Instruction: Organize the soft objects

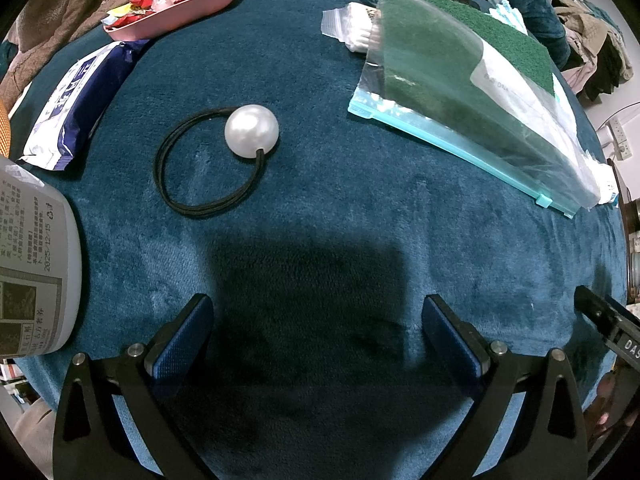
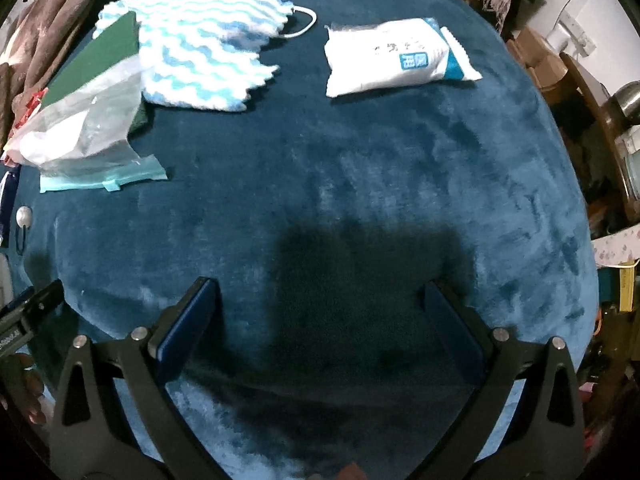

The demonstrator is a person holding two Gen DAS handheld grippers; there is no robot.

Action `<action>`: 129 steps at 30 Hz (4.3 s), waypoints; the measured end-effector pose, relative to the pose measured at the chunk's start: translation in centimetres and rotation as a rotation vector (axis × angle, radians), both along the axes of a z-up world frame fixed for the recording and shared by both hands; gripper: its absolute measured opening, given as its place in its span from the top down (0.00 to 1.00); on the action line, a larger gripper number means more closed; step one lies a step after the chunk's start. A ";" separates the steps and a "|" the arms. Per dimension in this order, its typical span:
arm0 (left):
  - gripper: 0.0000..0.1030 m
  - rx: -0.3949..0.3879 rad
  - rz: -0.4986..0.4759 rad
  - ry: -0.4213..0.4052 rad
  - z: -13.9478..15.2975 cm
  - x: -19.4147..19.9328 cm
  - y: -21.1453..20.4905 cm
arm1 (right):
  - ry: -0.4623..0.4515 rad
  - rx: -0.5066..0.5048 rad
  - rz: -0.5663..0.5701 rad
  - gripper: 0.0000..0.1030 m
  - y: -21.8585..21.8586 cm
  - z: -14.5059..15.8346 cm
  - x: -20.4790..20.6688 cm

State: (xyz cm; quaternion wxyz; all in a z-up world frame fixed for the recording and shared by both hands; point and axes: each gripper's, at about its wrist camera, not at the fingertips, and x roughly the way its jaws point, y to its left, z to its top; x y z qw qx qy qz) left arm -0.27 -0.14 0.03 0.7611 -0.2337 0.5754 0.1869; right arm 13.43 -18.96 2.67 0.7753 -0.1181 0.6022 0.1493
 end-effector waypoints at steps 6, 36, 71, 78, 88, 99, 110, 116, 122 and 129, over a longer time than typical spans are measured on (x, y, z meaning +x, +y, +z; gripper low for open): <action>0.00 0.001 -0.001 0.001 -0.2 0.3 -0.1 | -0.012 -0.029 -0.001 0.00 0.7 -0.3 1.7; 0.00 0.002 -0.001 0.000 -0.2 0.2 -0.1 | -0.039 -0.026 -0.002 0.00 0.5 -0.1 1.0; 0.80 0.682 -0.861 0.060 5.1 13.6 -8.3 | 0.012 0.042 0.054 0.00 -0.7 -0.1 2.7; 0.90 0.277 -0.748 0.042 5.2 12.5 -5.3 | -0.001 0.030 0.052 0.00 -0.5 -0.2 2.5; 0.90 -0.061 -0.399 -0.040 7.9 7.8 1.2 | 0.000 0.047 0.046 0.00 -0.6 0.0 2.5; 0.74 -0.286 -0.367 -0.063 8.7 6.9 1.0 | -0.001 0.052 0.047 0.00 -0.6 0.1 2.4; 0.29 -0.035 -0.290 0.019 6.3 7.4 2.6 | -0.009 0.048 0.044 0.00 -0.3 0.0 2.2; 0.27 0.000 -0.410 0.077 4.7 10.4 -0.5 | -0.008 0.054 0.045 0.00 -0.6 0.1 2.3; 0.84 -0.028 -0.404 0.094 3.4 10.9 -0.3 | -0.012 0.050 0.044 0.00 -0.6 0.0 2.3; 0.93 -0.111 -0.276 -0.052 7.0 8.8 3.3 | -0.009 0.053 0.043 0.00 -0.6 0.1 2.2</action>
